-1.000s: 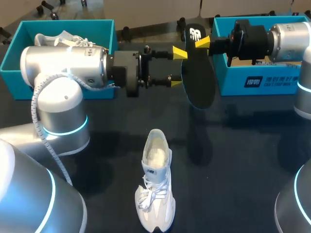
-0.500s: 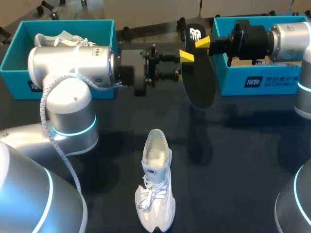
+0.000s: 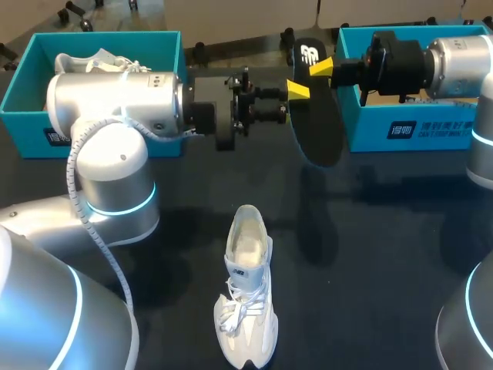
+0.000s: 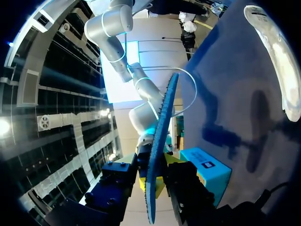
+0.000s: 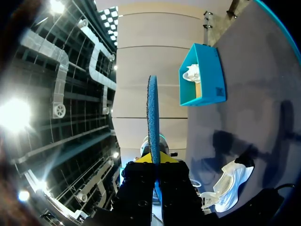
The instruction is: Take the shoe out of the shoebox, open the shoe tongue, remove and reinsert the insole, then place the shoe into the shoebox
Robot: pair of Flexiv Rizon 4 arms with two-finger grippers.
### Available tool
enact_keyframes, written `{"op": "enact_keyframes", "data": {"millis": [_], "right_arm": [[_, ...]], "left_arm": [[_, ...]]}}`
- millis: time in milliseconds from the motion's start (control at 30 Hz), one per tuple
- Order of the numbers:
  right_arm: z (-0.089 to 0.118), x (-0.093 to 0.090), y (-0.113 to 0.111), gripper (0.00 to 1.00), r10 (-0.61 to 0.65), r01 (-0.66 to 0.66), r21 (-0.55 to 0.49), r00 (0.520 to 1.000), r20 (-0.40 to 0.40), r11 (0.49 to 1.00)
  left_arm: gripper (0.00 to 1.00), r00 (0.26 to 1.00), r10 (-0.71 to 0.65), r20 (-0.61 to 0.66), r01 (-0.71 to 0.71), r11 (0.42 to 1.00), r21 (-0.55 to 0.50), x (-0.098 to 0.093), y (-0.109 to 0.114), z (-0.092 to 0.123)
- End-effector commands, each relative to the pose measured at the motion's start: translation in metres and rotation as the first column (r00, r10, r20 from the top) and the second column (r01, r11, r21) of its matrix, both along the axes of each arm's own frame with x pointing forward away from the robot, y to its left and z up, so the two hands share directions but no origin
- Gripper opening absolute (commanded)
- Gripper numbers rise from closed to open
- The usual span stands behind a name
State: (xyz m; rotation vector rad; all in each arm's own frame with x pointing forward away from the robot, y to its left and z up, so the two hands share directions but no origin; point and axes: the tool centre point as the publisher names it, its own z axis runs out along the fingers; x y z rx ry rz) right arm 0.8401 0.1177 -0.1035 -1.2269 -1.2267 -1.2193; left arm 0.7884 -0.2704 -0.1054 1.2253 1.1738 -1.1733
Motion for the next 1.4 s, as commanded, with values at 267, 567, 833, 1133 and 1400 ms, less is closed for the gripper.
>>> {"op": "enact_keyframes", "data": {"millis": [267,567,833,1133,1400], "right_arm": [[-0.001,0.000,0.001,0.00,-0.001,0.001,-0.001,1.000,0.000,1.000],[-0.001,0.000,0.001,0.00,-0.001,0.001,-0.001,1.000,0.000,1.000],[-0.001,0.000,0.001,0.00,-0.001,0.001,-0.001,1.000,0.000,1.000],[-0.001,0.000,0.001,0.00,-0.001,0.001,-0.001,1.000,0.000,1.000],[0.002,-0.007,0.000,1.00,-0.020,0.021,-0.007,0.998,0.052,1.000]], "left_arm": [[0.29,1.000,0.005,0.011,-0.005,1.000,0.002,-0.001,-0.003,0.005],[0.24,1.000,0.008,0.007,-0.008,1.000,0.021,-0.002,-0.007,0.001],[0.00,1.000,0.011,0.008,-0.011,1.000,0.023,-0.003,-0.007,0.001],[0.00,1.000,0.011,0.012,-0.011,1.000,0.024,-0.004,-0.006,-0.002],[0.00,1.000,0.004,0.012,-0.004,1.000,0.015,-0.008,0.014,-0.004]]}}
